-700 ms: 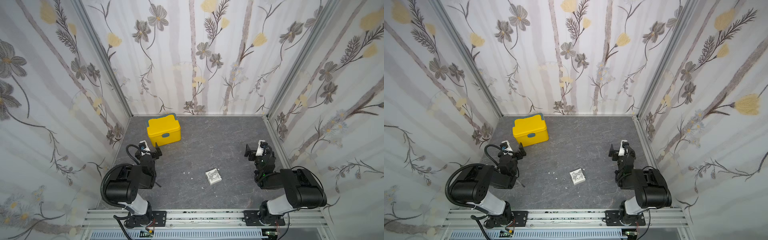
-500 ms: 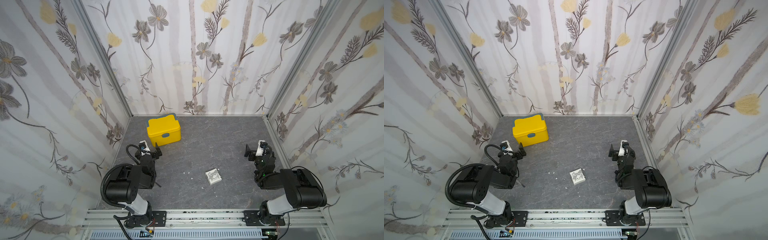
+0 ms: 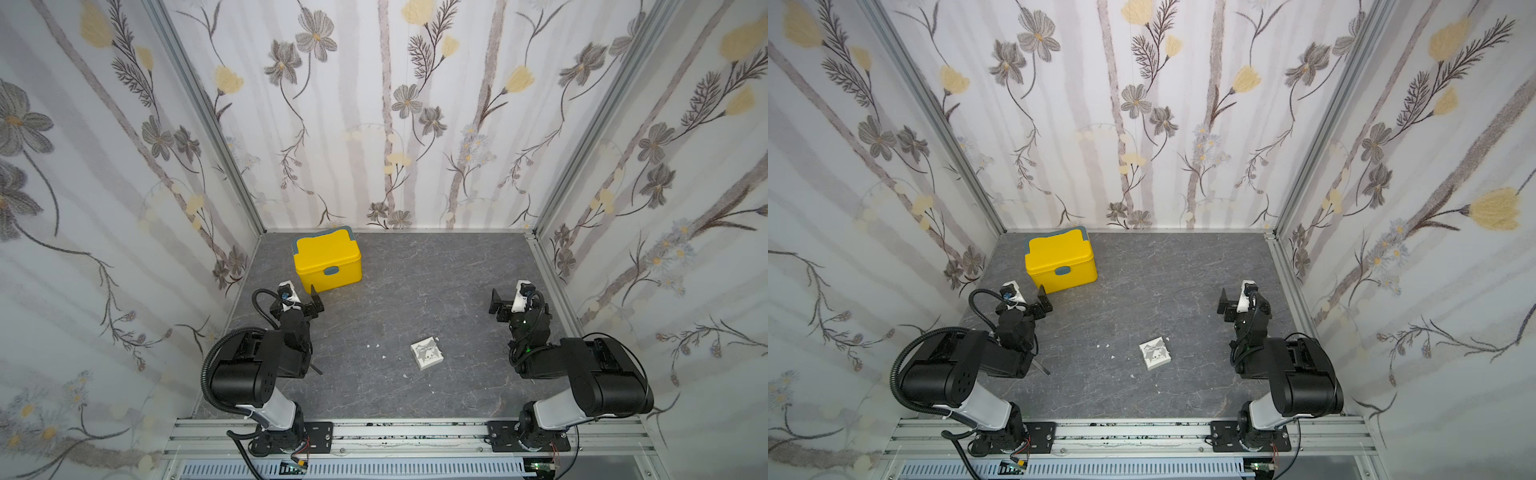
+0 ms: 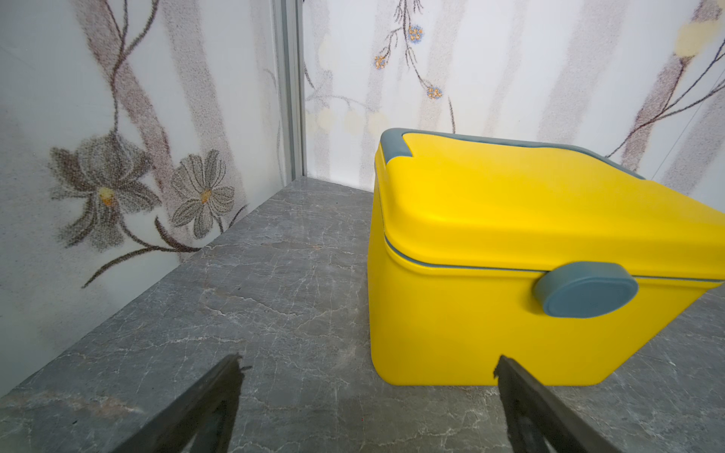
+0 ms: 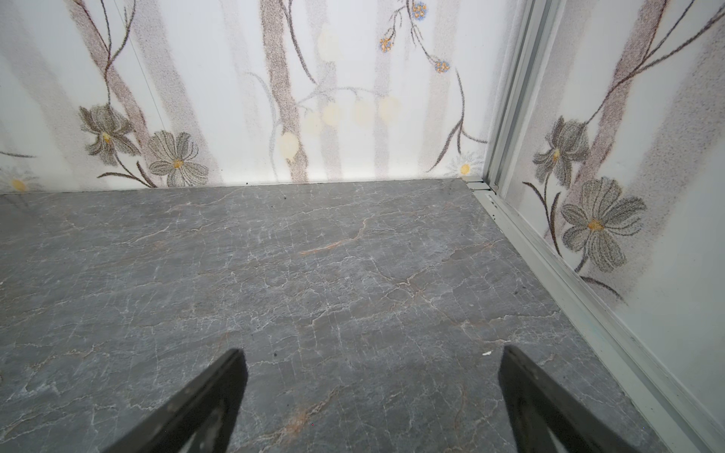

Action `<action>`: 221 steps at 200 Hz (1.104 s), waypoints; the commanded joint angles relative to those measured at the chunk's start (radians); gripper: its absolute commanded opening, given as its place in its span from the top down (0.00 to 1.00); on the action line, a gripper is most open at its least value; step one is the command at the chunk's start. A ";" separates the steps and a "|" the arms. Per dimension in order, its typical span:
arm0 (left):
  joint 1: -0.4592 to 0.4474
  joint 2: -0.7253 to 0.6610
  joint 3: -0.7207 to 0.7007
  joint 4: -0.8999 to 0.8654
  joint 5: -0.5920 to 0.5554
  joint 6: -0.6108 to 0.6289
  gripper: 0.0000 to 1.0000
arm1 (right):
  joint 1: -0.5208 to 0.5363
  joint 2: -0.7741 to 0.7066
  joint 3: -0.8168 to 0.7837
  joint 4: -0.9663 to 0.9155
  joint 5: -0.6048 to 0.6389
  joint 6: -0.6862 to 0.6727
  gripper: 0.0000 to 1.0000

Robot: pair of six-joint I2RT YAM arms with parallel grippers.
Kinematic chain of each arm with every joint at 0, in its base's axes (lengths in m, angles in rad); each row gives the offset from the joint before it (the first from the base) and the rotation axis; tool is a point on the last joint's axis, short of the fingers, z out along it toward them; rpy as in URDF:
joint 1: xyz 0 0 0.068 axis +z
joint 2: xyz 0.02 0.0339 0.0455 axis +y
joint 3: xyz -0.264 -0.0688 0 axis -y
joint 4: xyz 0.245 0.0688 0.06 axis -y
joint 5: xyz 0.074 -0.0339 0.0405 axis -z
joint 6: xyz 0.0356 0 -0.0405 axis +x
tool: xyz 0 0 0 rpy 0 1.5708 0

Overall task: Take the rings out of the lift-off lid box
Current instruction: Pick up the jewelry box from the center of the board.

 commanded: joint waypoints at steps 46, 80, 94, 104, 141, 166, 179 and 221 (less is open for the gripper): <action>0.000 0.002 -0.001 0.033 -0.008 -0.007 0.00 | -0.001 -0.003 0.003 0.018 -0.008 -0.001 0.01; 0.000 0.001 -0.001 0.034 -0.007 -0.006 0.00 | -0.001 -0.004 0.002 0.024 0.000 0.003 0.00; -0.008 -0.037 0.000 0.014 -0.007 0.004 0.00 | 0.018 -0.107 0.015 -0.079 0.105 0.015 0.01; -0.037 -0.141 0.017 -0.096 -0.048 0.029 0.00 | 0.036 -0.239 0.052 -0.238 0.166 0.006 0.01; -0.128 -0.558 0.221 -0.699 -0.064 -0.075 0.00 | 0.186 -0.546 0.371 -0.846 0.187 0.070 0.01; -0.246 -0.630 0.419 -1.102 -0.159 -0.119 0.00 | 0.270 -0.448 0.627 -1.186 0.012 0.108 0.01; -0.295 -0.631 0.487 -1.278 -0.178 -0.156 0.00 | 0.327 -0.378 0.719 -1.331 -0.007 0.136 0.00; -0.335 -0.615 0.597 -1.663 -0.001 -0.261 0.00 | 0.520 -0.261 0.876 -1.680 -0.044 0.190 0.00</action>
